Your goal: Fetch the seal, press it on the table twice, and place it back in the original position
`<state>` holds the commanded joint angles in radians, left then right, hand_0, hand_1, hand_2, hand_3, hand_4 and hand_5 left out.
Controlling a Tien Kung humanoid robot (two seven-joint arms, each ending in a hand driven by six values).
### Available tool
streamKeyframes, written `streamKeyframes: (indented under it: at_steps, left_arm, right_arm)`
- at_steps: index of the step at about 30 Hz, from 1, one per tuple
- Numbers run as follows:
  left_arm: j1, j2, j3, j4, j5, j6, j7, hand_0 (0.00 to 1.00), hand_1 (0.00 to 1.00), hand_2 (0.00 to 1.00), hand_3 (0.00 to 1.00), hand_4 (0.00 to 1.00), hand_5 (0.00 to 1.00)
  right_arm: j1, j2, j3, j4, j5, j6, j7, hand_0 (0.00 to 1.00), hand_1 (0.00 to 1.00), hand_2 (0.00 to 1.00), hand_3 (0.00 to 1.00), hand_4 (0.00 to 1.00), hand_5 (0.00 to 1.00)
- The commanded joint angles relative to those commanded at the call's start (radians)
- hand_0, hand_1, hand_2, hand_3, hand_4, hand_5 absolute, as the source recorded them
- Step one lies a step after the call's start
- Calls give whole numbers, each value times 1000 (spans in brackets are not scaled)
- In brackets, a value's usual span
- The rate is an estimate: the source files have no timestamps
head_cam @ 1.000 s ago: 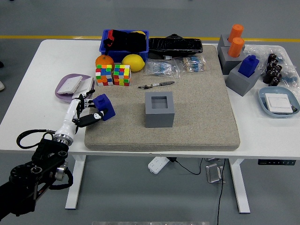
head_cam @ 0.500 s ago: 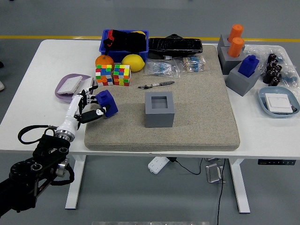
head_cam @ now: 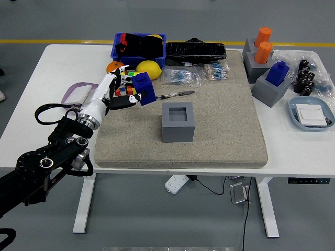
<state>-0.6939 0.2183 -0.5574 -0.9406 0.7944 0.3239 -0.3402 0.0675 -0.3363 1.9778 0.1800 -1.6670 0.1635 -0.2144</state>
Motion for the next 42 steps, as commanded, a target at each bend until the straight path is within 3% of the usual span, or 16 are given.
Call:
streamKeyframes:
  at_steps: [10,24,42]
  left_arm:
    - [-90,-12,122,-37,-7,-31,49,832,540,453,853,714,2]
    - [-158,-50,239,-3,-47,-51,66,831,541,455,853,715,2]
    - [-190,-73,309,77,-87,-58,68,832,543,458,857,705,2]
  right_arm:
    - [6,-4,-12,0,8,0,-2,869,732,713,714,828,508]
    - [14,-11,-41,0,23,0,-4,869,732,713,714,828,508]
    - [12,-12,-54,0,29,0,-4,869,732,713,716,828,508]
